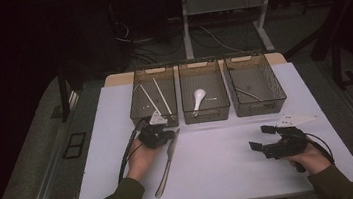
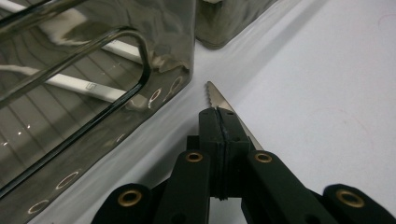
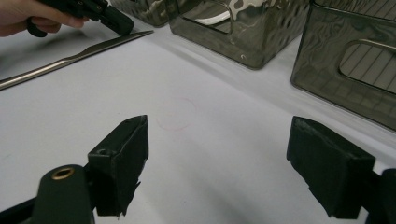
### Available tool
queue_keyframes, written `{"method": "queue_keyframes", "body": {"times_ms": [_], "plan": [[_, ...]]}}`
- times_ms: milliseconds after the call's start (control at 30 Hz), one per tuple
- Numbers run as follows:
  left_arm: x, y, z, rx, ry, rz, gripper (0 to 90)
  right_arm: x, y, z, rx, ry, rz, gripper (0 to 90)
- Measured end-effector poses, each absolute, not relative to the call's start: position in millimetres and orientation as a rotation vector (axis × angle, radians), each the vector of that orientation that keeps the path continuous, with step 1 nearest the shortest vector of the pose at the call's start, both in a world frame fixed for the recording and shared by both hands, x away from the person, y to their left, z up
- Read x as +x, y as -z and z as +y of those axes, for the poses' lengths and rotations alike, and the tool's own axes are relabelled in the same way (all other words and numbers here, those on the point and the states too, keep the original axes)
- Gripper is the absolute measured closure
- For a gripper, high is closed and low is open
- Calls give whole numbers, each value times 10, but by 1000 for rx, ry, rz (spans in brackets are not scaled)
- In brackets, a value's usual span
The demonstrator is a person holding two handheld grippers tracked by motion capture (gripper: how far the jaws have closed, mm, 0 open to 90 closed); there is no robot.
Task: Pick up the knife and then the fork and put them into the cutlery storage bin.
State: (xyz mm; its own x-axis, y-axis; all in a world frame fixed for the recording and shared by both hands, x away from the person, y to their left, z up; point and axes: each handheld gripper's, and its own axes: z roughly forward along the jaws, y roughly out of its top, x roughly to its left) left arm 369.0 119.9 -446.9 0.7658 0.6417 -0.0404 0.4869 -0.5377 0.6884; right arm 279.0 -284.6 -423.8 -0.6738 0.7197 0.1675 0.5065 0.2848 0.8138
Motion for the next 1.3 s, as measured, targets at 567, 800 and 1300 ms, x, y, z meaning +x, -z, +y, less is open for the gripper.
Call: {"method": "queue_keyframes", "body": {"times_ms": [567, 800, 1300], "plan": [[3502, 4455, 703, 2319, -125, 607, 893, 2793, 4233, -2859, 1134, -1347, 2319, 206], [3443, 4450, 623, 2319, -106, 577, 893, 2793, 4235, -2856, 1135, -1345, 2322, 207], [2990, 4156, 1504, 2271, -122, 557, 649, 2792, 4249, -2850, 1132, -1332, 2333, 207]]}}
